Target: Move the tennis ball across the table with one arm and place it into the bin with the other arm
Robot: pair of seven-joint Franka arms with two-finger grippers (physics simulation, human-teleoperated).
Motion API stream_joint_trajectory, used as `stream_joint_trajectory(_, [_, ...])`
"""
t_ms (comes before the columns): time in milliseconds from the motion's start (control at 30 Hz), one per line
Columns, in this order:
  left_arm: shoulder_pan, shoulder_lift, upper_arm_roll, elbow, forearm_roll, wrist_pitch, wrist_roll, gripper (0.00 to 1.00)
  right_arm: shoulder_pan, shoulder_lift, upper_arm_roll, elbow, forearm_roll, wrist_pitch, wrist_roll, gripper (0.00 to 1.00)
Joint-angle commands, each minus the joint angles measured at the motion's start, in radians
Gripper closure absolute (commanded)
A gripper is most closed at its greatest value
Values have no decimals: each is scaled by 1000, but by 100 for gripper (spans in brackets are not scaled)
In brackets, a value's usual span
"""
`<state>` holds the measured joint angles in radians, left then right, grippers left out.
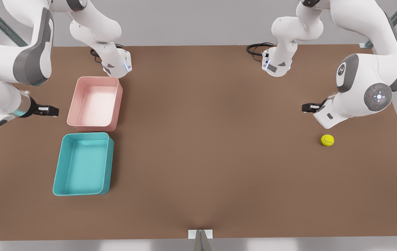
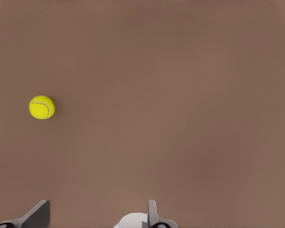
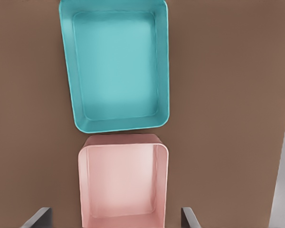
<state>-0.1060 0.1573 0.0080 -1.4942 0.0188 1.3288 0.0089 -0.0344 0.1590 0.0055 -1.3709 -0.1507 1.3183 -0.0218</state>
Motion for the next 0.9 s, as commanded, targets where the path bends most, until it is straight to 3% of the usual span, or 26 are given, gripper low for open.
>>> stream_joint_trajectory(0, [2,-1,1,0,4,96,-107,0,-2,-10,1,-7,-10,82,-27,0])
stream_joint_trajectory(67, [5,1,3,-1,3,90,-99,0,-1,7,-7,3,-1,61,-24,0])
stream_joint_trajectory(100, [40,10,3,-9,4,101,237,78,-13,37,-7,-4,43,44,-18,0])
stream_joint_trajectory(200, [180,90,23,-77,7,361,1216,79,-4,42,-1,-8,43,55,-20,0])
stream_joint_trajectory(300, [250,136,21,-116,-2,527,1646,79,-1,50,1,-11,56,62,-20,0])
stream_joint_trajectory(367, [319,137,21,-247,4,634,1980,79,-1,51,1,-24,63,68,-20,0])
stream_joint_trajectory(400, [385,133,24,-395,0,871,2226,79,-1,51,1,-25,65,68,-20,0])
stream_joint_trajectory(433, [405,133,38,-449,-7,948,2317,79,-1,50,1,-25,68,65,-18,0])
stream_joint_trajectory(567, [451,145,53,-462,4,952,2399,79,-1,48,1,-37,83,61,-20,0])
stream_joint_trajectory(633, [522,125,52,-574,73,1167,2419,79,-2,31,1,-68,94,64,-21,0])
stream_joint_trajectory(700, [523,148,52,-606,79,1248,2424,79,-1,33,1,-70,100,65,-21,0])
stream_joint_trajectory(867, [534,215,52,-607,82,1222,2421,79,-1,33,1,-77,111,64,-21,0])
